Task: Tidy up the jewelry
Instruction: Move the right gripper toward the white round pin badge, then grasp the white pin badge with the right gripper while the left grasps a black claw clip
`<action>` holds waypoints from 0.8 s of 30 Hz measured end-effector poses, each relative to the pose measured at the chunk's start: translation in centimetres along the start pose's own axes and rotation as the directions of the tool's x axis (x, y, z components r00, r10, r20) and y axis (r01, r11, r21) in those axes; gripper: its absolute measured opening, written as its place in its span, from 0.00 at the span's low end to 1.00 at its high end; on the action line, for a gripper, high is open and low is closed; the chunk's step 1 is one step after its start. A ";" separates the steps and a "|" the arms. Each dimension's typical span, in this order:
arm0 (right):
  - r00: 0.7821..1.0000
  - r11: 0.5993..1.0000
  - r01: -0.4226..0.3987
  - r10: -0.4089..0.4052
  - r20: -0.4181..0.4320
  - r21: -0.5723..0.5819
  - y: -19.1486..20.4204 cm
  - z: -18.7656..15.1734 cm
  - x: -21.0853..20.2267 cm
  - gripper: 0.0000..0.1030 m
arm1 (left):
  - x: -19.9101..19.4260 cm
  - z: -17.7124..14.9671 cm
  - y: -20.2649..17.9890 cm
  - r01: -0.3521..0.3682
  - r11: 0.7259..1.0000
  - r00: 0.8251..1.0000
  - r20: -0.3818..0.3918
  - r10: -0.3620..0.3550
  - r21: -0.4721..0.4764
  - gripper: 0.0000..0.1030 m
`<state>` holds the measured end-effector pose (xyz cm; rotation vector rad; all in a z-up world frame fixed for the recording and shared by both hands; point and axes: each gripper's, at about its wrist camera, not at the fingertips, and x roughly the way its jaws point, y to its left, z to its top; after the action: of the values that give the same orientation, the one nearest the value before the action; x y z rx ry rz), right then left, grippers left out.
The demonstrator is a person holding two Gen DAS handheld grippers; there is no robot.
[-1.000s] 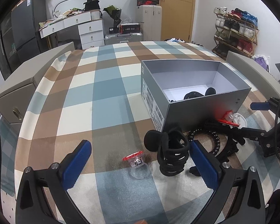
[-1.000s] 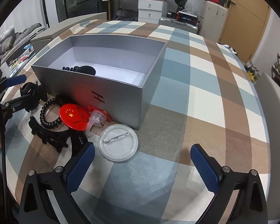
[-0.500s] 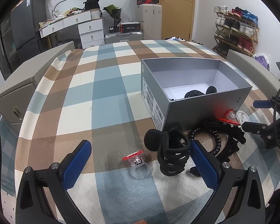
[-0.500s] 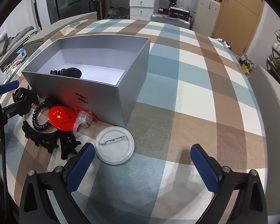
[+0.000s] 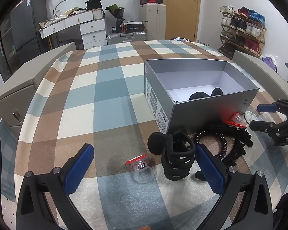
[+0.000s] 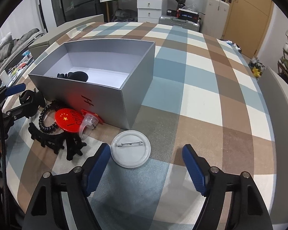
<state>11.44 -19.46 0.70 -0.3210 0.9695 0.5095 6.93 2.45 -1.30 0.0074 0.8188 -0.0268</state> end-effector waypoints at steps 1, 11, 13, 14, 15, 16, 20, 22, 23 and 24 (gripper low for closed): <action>1.000 1.000 -0.002 0.002 0.000 -0.006 0.1 0.0 -0.1 0.73 | 0.0 0.0 0.0 -0.002 1.000 1.000 -0.001 0.002 0.002 0.99; 0.999 0.999 -0.033 0.033 0.007 -0.035 0.9 -0.1 -0.6 0.39 | 0.1 0.0 -0.2 -0.005 1.000 1.000 -0.005 0.005 0.006 0.99; 0.999 0.999 -0.037 0.037 0.010 -0.038 0.9 -0.2 -0.6 0.39 | 0.1 0.0 -0.2 -0.006 1.000 1.000 -0.004 0.006 0.007 0.99; 0.999 0.999 -0.037 0.038 0.010 -0.038 0.9 -0.2 -0.7 0.39 | 0.1 0.1 -0.2 -0.006 1.000 1.000 -0.005 0.006 0.007 0.99; 0.999 0.999 -0.037 0.038 0.013 -0.038 0.8 -0.1 -0.7 0.39 | 0.1 0.1 -0.2 -0.008 1.000 1.000 -0.005 0.008 0.008 0.99; 0.999 0.999 -0.040 0.041 0.020 -0.036 0.8 -0.1 -0.9 0.39 | 0.1 0.0 -0.2 -0.010 1.000 1.000 -0.005 0.010 0.010 0.99; 0.997 0.998 -0.052 0.053 0.048 -0.028 0.6 0.1 -1.9 0.39 | 0.0 0.1 -0.3 -0.022 1.000 1.000 0.002 0.022 0.019 0.99; 0.996 0.998 -0.056 0.057 0.066 -0.020 0.5 0.2 -2.4 0.39 | 0.0 0.1 -0.3 -0.025 1.000 1.000 0.003 0.025 0.019 0.99; 0.996 0.998 -0.059 0.060 0.070 -0.018 0.5 0.3 -2.5 0.39 | 0.0 0.1 -0.3 -0.019 1.000 1.000 0.003 0.019 0.018 0.99; 0.995 0.998 -0.060 0.062 0.074 -0.017 0.5 0.3 -2.7 0.39 | -0.1 0.1 -0.3 -0.010 1.000 1.000 0.003 0.010 0.020 0.99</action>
<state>10.18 -19.62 3.13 -0.2846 0.9051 0.5810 6.98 2.14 -1.14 0.0299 0.8151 -0.0256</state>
